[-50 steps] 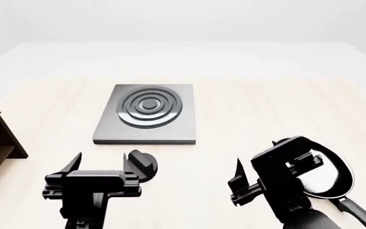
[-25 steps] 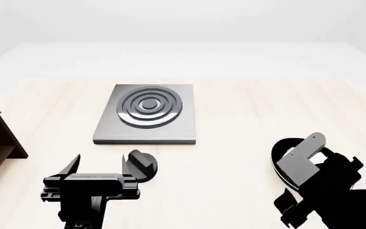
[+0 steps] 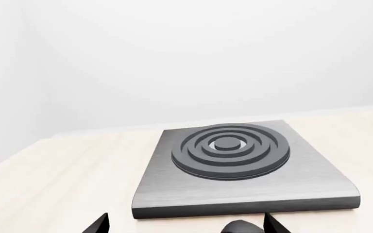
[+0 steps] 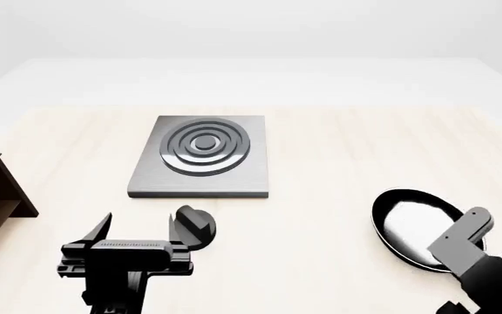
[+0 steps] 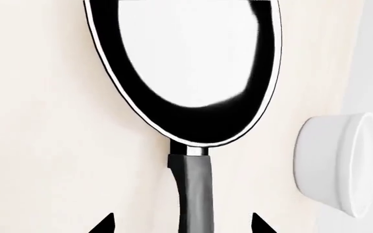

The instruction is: Turn on the stove and put the frying pan on it.

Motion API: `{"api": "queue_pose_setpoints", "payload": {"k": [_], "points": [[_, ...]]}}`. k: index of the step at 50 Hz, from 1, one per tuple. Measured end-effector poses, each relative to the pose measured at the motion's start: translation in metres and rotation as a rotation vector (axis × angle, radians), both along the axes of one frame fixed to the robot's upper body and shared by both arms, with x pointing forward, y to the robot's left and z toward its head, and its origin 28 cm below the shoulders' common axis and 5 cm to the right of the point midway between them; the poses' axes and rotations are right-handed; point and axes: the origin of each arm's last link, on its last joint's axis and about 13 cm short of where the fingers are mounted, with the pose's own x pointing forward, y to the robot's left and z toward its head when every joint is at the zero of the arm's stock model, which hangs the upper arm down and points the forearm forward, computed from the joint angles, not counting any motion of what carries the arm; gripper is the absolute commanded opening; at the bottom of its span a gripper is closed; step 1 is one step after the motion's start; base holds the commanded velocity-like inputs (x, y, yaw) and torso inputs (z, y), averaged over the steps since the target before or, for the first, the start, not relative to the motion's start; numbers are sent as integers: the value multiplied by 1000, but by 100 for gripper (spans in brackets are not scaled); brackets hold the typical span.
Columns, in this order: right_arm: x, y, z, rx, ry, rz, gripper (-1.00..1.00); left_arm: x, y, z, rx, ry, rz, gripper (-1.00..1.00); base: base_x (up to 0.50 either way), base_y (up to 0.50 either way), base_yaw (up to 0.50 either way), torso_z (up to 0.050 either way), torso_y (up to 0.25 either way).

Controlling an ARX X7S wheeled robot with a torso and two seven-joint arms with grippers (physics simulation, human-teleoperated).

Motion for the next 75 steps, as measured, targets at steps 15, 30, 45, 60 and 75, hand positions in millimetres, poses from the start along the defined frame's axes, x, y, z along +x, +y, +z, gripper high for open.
{"api": "queue_pose_setpoints", "payload": {"k": [15,30,45,60,75], "points": [[-3,-13,-9,-67,72,-39,100,0,0,-1,6,2,1,100,0,0,0,0,0],[0,-24,-18,-100,72,-80,100,0,0,-2,10,6,2,100,0,0,0,0,0],[7,-32,-35,-114,43,-110,100,0,0,-5,12,14,4,100,0,0,0,0,0],[12,-34,-46,-65,80,-121,100,0,0,-6,15,16,8,100,3,-1,0,0,0],[13,-35,-49,18,105,-144,-100,0,0,-7,20,16,11,100,8,-5,2,-6,0]]}}
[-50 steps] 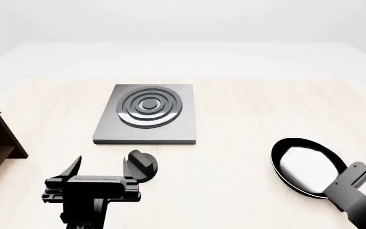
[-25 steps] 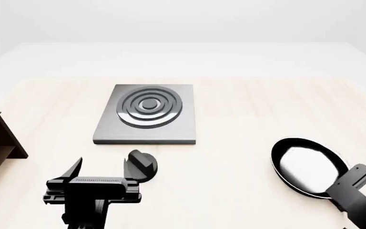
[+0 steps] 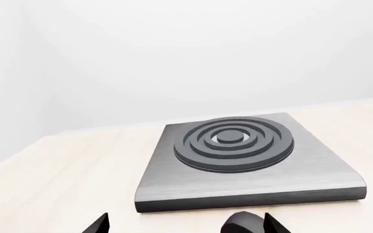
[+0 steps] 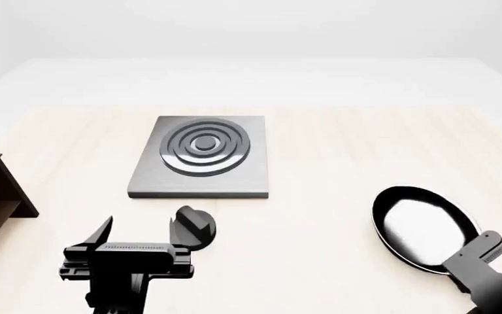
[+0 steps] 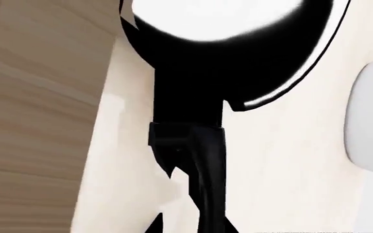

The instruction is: Turn on the stove and put the frying pan on it.

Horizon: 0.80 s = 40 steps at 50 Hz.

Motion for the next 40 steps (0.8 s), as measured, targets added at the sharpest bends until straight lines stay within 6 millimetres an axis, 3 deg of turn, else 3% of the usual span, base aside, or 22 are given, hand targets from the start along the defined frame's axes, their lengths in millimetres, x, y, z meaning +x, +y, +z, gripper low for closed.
{"api": "queue_pose_setpoints", "payload": {"k": [17,40], "points": [[-2,-2,2,-61,-77,3,-100,0,0,2,3,-4,1,100,3,-1,1,-1,0],[-4,5,53,-58,-176,66,-100,-1,1,4,1,-12,0,100,0,0,0,0,0]]}}
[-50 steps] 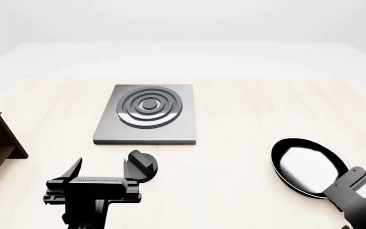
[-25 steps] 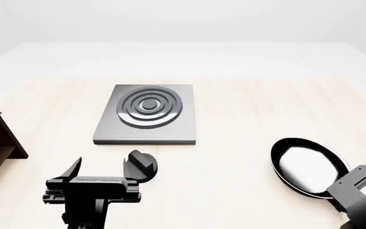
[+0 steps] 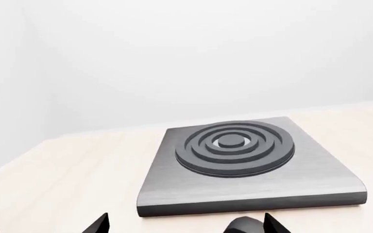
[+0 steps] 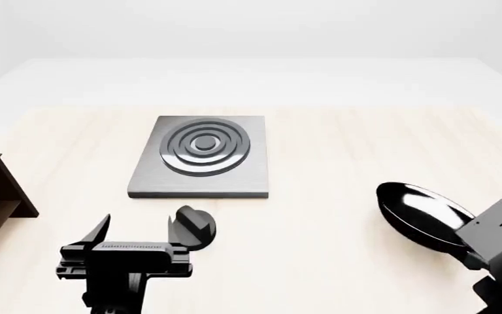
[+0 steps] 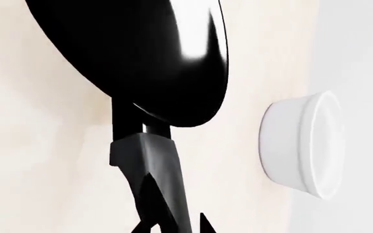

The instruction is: Turn on the stove and put the frying pan on it.

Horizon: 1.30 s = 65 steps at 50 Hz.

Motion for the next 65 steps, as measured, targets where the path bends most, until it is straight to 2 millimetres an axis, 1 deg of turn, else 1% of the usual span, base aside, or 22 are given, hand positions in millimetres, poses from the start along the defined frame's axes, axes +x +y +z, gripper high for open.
{"api": "queue_pose_setpoints", "payload": {"k": [11,30,41,65], "points": [[4,4,25,-27,-44,25,-100,0,0,0,-1,-1,0,100,0,0,-1,0,0],[11,12,57,-65,-81,62,-100,-1,1,0,-4,0,3,100,0,0,0,0,1],[20,19,74,-82,-137,83,-100,-1,1,-1,-5,0,2,100,0,0,0,0,2],[68,46,95,-71,-279,146,-100,-1,3,1,-8,-2,10,100,0,0,0,0,1]]}}
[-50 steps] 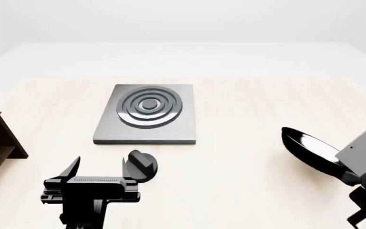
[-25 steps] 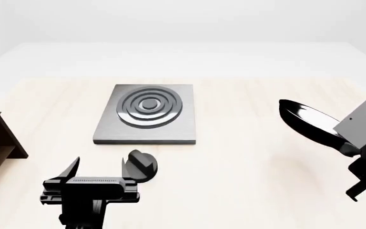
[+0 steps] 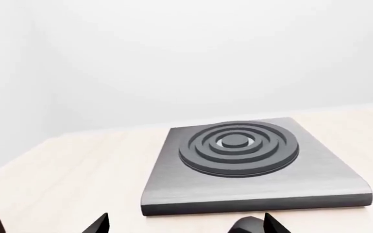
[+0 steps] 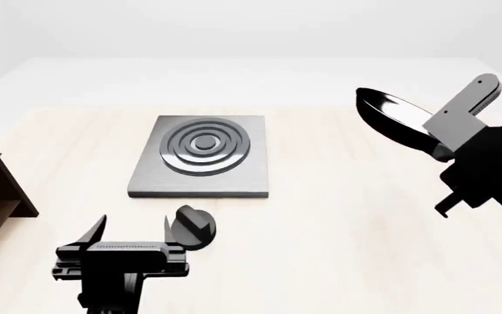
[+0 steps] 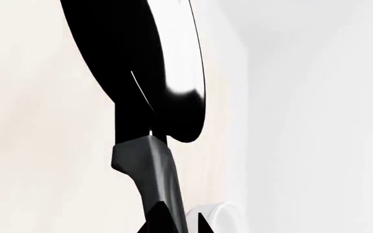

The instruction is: Turn on the stove and put the frying pan on it.

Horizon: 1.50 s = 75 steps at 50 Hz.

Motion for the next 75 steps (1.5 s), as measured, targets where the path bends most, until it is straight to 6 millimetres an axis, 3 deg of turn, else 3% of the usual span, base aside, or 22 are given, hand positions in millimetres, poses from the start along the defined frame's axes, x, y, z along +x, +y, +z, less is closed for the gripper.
{"api": "queue_pose_setpoints", "payload": {"k": [41,75], "points": [[75,56,21,-16,-184,132,-100,0,5,-1,-17,1,18,100,0,0,0,0,2],[126,111,9,-3,-236,259,-100,-1,9,-4,-25,5,23,100,0,0,0,1,2]]}}
